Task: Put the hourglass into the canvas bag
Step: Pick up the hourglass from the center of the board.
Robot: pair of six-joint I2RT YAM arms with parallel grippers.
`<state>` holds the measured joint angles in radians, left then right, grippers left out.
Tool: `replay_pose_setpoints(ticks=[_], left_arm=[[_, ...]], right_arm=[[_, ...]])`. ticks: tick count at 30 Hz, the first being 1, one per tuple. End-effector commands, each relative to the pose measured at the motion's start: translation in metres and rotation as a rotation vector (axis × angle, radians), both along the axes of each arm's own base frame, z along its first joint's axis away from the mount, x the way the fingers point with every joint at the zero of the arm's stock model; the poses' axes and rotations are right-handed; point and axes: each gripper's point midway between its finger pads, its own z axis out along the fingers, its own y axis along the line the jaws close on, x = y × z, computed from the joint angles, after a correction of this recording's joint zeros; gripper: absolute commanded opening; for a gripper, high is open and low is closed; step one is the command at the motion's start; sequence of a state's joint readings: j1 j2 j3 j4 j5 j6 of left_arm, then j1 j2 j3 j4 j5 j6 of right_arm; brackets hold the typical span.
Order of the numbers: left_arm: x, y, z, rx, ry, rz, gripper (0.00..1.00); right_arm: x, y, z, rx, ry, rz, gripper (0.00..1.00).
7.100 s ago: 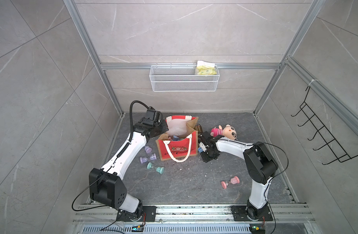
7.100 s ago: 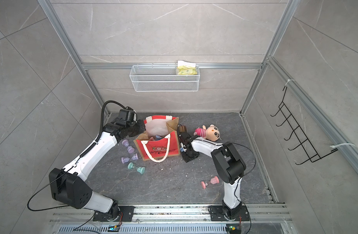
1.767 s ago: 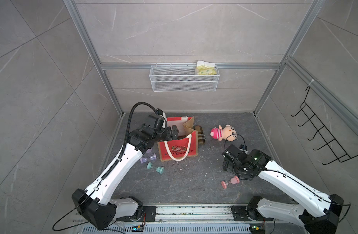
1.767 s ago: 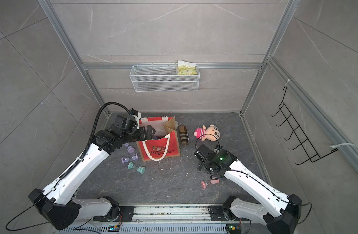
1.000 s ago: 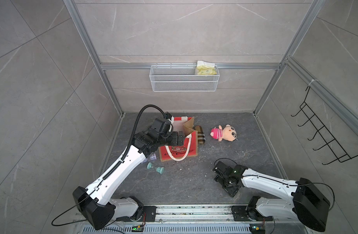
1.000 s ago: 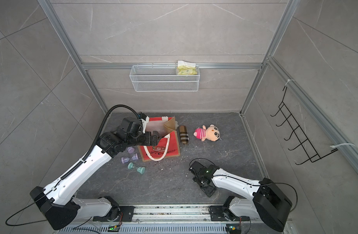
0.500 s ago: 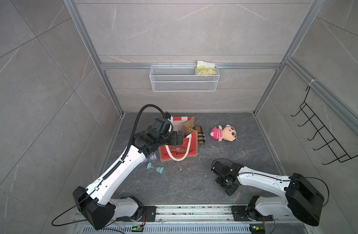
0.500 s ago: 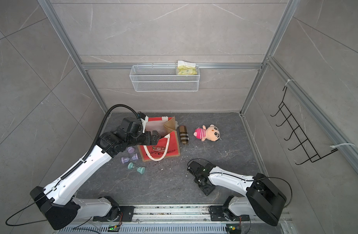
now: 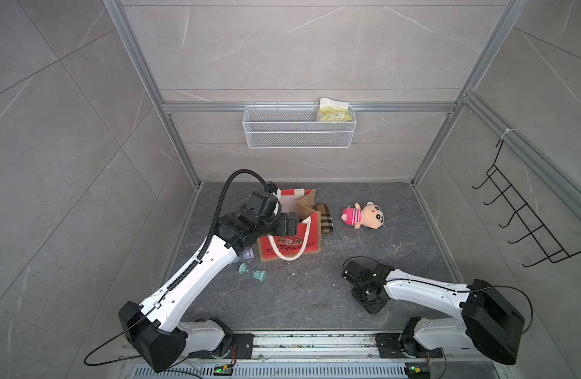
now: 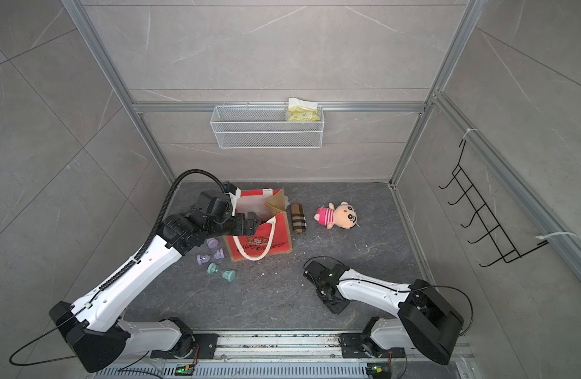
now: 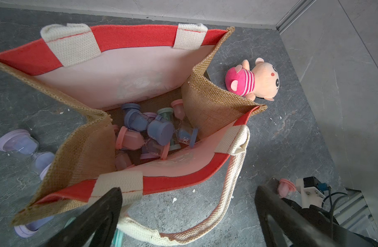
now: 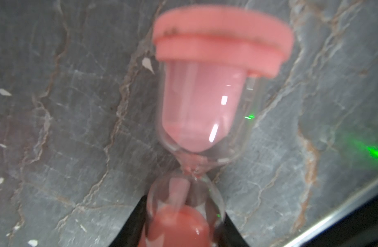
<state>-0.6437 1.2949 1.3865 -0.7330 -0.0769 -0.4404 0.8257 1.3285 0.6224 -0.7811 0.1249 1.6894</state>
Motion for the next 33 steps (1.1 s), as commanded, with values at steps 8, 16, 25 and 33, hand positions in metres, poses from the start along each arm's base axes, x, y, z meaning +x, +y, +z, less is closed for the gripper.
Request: replay_pose_setpoints(ticks=[8,16,25,33], left_arm=[[0.001,0.004,0.014,0.002,-0.057,-0.002,1.00],[0.007,0.022,0.026,0.062,-0.104,0.070,1.00],[0.034,0.051,0.036,0.048,-0.094,0.193,1.00],[0.073,0.072,0.021,-0.070,-0.032,0.294,0.91]], right_arm=[[0.026,-0.003,0.039,-0.071,-0.120,0.129,0.17],[0.062,0.007,0.111,-0.105,-0.294,0.289,0.10],[0.112,0.054,0.219,-0.060,-0.569,0.588,0.04],[0.143,0.135,0.286,0.076,-0.746,0.908,0.02]])
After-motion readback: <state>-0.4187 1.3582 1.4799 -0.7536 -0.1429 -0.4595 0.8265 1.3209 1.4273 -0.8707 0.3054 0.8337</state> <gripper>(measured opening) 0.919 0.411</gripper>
